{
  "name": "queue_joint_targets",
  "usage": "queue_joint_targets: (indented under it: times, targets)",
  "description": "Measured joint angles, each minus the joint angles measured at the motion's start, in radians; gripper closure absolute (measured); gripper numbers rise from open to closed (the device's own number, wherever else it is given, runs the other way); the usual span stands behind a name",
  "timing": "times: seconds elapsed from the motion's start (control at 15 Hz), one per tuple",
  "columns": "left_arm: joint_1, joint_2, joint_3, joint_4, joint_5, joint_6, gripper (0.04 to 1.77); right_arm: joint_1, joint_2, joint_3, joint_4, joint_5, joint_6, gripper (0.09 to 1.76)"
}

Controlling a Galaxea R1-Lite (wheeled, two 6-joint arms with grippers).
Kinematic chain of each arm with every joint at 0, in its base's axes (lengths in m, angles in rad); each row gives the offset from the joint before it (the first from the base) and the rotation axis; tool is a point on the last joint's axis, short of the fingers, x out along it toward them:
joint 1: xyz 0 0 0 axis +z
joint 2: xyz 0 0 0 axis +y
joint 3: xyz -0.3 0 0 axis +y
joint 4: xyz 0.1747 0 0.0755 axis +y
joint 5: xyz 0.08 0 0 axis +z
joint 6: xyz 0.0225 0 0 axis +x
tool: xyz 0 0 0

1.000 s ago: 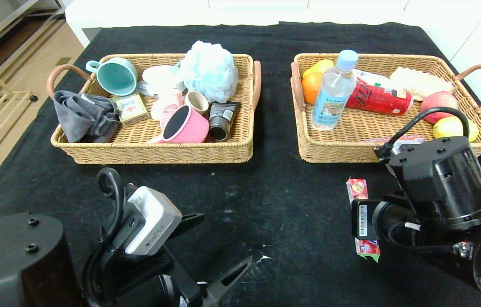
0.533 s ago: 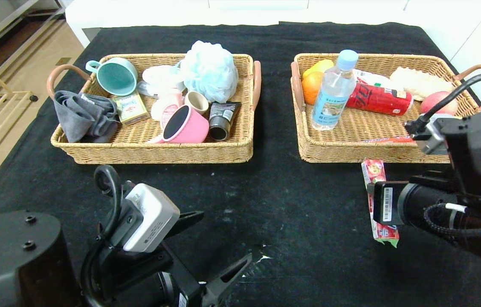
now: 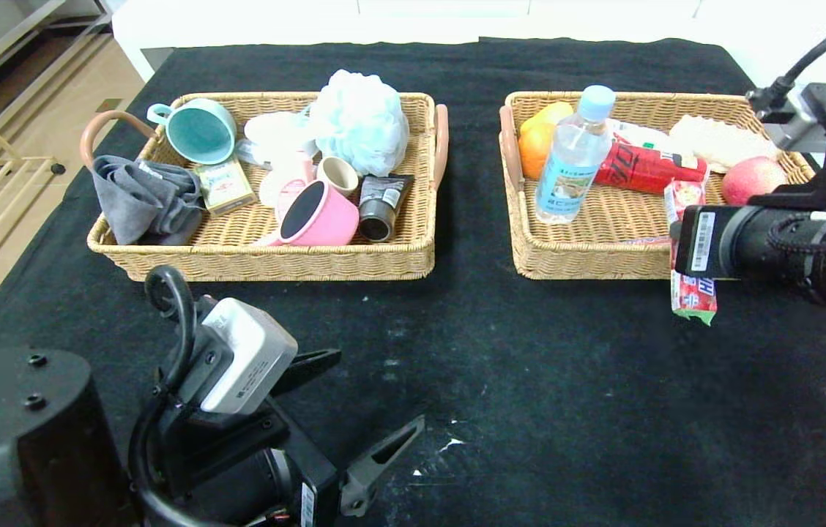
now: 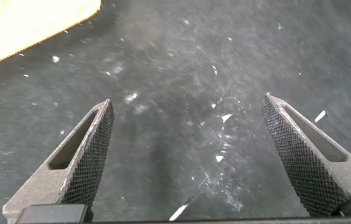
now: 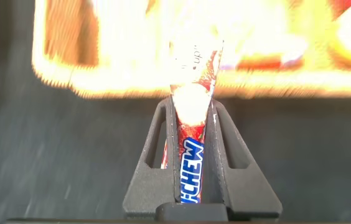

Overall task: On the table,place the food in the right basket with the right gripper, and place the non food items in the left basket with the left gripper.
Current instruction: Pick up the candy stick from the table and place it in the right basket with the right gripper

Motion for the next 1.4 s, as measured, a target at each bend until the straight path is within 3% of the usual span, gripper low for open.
queue_joint_targets:
  times: [0.47,1.0,1.4]
  targets:
    - [0.003,-0.012,-0.007,0.000,0.002,-0.002,0.09,-0.149,0.140,-0.241,-0.015,-0.005,-0.018,1.50]
    - [0.003,-0.012,-0.010,0.000,0.003,-0.003,0.09,-0.259,0.277,-0.398,-0.018,0.001,-0.015,1.50]
    - [0.002,-0.015,-0.012,0.000,0.003,-0.002,0.09,-0.291,0.352,-0.469,-0.018,0.007,-0.013,1.50]
